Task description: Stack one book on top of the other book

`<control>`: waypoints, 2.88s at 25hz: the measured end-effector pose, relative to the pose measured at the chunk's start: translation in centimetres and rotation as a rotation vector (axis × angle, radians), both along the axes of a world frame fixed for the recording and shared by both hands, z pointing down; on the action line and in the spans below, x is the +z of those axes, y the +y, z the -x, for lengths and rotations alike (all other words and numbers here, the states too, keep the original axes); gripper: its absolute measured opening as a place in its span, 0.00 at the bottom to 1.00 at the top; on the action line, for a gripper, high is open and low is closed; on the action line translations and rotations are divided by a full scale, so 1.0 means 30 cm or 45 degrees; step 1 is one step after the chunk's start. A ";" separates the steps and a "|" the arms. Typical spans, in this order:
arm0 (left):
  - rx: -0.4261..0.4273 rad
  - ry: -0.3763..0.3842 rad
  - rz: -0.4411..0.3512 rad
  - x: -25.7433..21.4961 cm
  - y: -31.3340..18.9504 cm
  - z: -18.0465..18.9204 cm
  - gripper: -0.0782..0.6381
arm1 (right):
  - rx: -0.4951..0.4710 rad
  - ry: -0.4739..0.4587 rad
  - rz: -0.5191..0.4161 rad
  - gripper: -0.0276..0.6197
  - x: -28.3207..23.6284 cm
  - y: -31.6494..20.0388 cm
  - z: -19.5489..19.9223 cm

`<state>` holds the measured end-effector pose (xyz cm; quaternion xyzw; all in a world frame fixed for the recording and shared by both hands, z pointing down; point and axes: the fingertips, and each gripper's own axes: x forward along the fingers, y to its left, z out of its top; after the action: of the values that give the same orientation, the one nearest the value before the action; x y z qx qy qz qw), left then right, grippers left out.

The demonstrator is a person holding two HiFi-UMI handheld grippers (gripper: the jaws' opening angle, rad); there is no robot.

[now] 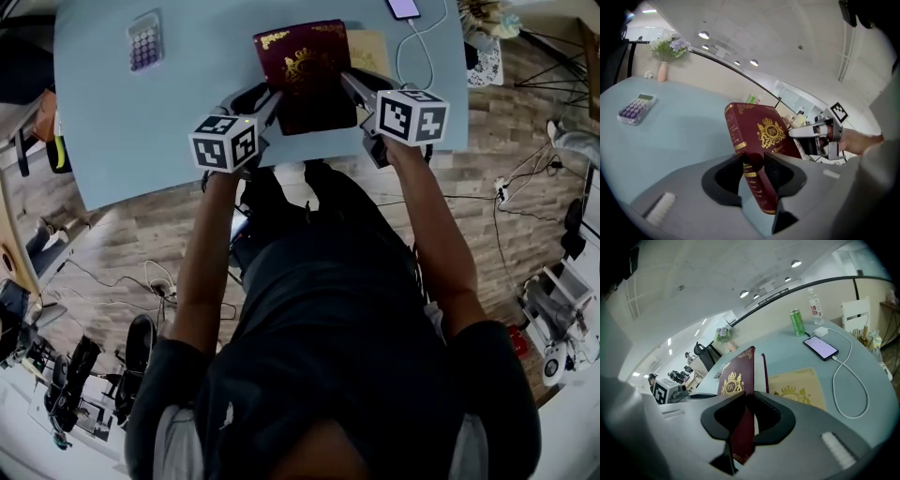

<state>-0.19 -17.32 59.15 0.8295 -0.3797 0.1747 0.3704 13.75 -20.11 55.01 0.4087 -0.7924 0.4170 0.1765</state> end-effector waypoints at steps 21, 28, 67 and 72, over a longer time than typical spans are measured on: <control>0.174 0.021 0.078 0.030 -0.070 -0.348 0.38 | 0.163 0.005 0.128 0.13 0.106 -0.070 -0.360; 0.232 0.008 0.099 0.034 -0.065 -0.373 0.38 | 0.186 0.041 0.157 0.13 0.125 -0.077 -0.386; -0.040 -0.064 -0.392 -0.619 -0.016 0.124 0.38 | -0.152 -0.058 -0.837 0.14 -0.925 -0.119 -0.117; -0.149 -0.100 -0.531 -0.775 0.031 0.267 0.38 | -0.263 0.005 -0.949 0.14 -1.092 -0.049 -0.029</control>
<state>-8.19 -16.40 35.90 0.8574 -0.4692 0.1027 0.1850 14.61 -21.57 22.25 0.3636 -0.9263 0.0796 0.0585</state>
